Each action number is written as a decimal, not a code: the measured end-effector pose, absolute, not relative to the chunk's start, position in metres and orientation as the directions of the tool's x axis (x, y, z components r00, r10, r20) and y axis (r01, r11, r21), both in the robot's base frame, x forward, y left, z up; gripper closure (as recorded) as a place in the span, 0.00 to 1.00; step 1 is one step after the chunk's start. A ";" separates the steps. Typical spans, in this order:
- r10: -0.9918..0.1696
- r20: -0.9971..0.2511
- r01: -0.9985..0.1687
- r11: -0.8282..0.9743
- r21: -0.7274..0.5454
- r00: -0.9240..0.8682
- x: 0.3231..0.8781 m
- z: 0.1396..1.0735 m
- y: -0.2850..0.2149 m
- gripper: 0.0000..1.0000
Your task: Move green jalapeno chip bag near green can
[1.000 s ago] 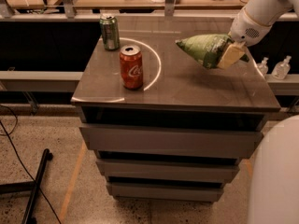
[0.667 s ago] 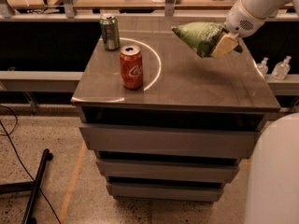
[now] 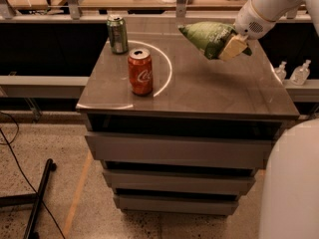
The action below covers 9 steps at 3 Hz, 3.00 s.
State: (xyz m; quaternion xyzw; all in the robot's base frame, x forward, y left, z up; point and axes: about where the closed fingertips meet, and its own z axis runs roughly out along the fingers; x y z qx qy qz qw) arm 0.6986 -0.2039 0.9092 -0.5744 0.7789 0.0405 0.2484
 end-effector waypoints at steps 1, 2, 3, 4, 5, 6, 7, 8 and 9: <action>-0.867 -0.471 -0.911 0.315 -0.266 -0.162 0.727 0.907 -0.179 1.00; -0.837 -0.542 -0.897 0.293 -0.331 -0.074 0.767 0.909 -0.148 1.00; -0.801 -0.599 -0.882 0.281 -0.379 0.002 0.797 0.916 -0.113 1.00; -0.782 -0.621 -0.877 0.271 -0.398 0.041 0.816 0.923 -0.073 1.00; -0.802 -0.597 -0.880 0.258 -0.399 0.035 0.830 0.916 -0.042 1.00; -0.814 -0.580 -0.887 0.267 -0.378 0.002 0.836 0.904 -0.032 1.00; -0.811 -0.584 -0.893 0.293 -0.341 -0.044 0.836 0.895 -0.038 1.00; -0.814 -0.581 -0.901 0.269 -0.341 -0.023 0.831 0.897 -0.040 0.98; -0.826 -0.563 -0.905 0.222 -0.362 0.022 0.826 0.901 -0.038 0.74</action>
Offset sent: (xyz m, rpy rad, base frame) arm 0.1248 0.0888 0.0182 0.1954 -0.2890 0.1360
